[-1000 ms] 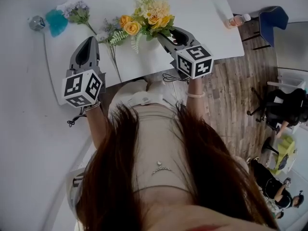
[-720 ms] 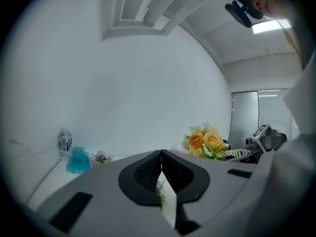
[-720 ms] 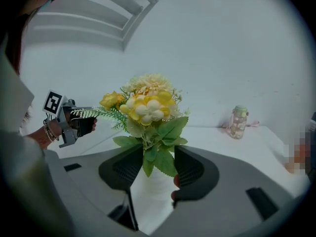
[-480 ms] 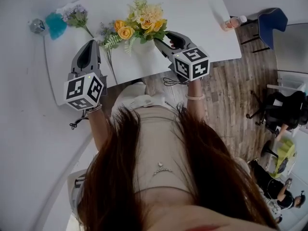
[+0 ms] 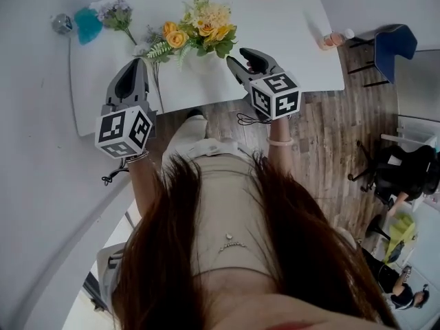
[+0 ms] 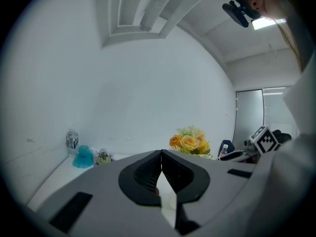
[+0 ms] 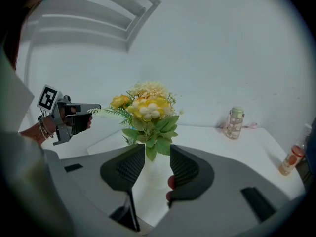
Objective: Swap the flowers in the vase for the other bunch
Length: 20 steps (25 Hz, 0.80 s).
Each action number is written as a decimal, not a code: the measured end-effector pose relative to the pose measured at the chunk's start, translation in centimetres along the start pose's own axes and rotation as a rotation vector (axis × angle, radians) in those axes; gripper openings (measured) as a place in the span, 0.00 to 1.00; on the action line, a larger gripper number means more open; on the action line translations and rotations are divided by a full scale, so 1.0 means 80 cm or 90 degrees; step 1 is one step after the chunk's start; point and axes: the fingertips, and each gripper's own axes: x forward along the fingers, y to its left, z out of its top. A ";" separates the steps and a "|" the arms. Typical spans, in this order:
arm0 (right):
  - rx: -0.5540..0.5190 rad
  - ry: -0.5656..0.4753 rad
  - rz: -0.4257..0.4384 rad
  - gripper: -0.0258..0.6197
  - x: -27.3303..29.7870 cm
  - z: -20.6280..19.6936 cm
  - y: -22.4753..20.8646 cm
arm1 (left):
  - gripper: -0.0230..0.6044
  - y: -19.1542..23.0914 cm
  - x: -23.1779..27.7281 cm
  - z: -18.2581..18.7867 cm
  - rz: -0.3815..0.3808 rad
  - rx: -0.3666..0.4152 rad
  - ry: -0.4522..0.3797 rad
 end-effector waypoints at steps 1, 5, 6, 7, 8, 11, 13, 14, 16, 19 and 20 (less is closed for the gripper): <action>-0.002 -0.002 -0.001 0.31 -0.003 0.000 0.001 | 0.04 -0.003 -0.004 -0.001 0.002 0.000 0.000; -0.009 -0.015 -0.001 0.29 -0.016 -0.001 0.006 | 0.04 -0.014 -0.021 -0.004 0.012 0.006 0.003; -0.011 -0.020 -0.001 0.28 -0.020 -0.001 0.009 | 0.04 -0.018 -0.026 -0.005 0.012 0.011 0.004; -0.014 -0.024 -0.002 0.28 -0.023 -0.001 0.011 | 0.04 -0.022 -0.030 -0.005 0.010 0.015 0.005; -0.016 -0.029 -0.003 0.27 -0.027 0.000 0.013 | 0.05 -0.027 -0.034 -0.004 0.007 0.018 0.006; -0.021 -0.047 -0.011 0.22 -0.037 0.002 0.017 | 0.05 -0.041 -0.043 -0.002 -0.001 0.026 0.004; -0.024 -0.062 -0.016 0.19 -0.046 0.005 0.021 | 0.04 -0.050 -0.049 0.000 -0.007 0.031 0.001; -0.025 -0.069 -0.017 0.18 -0.052 0.006 0.023 | 0.04 -0.055 -0.052 0.001 -0.010 0.034 0.000; -0.027 -0.084 -0.022 0.17 -0.067 0.008 0.027 | 0.04 -0.067 -0.058 0.004 -0.016 0.039 -0.004; -0.031 -0.109 -0.033 0.14 -0.094 0.012 0.031 | 0.04 -0.087 -0.067 0.006 -0.026 0.047 -0.007; -0.031 -0.118 -0.038 0.13 -0.102 0.013 0.031 | 0.04 -0.094 -0.069 0.006 -0.031 0.049 -0.008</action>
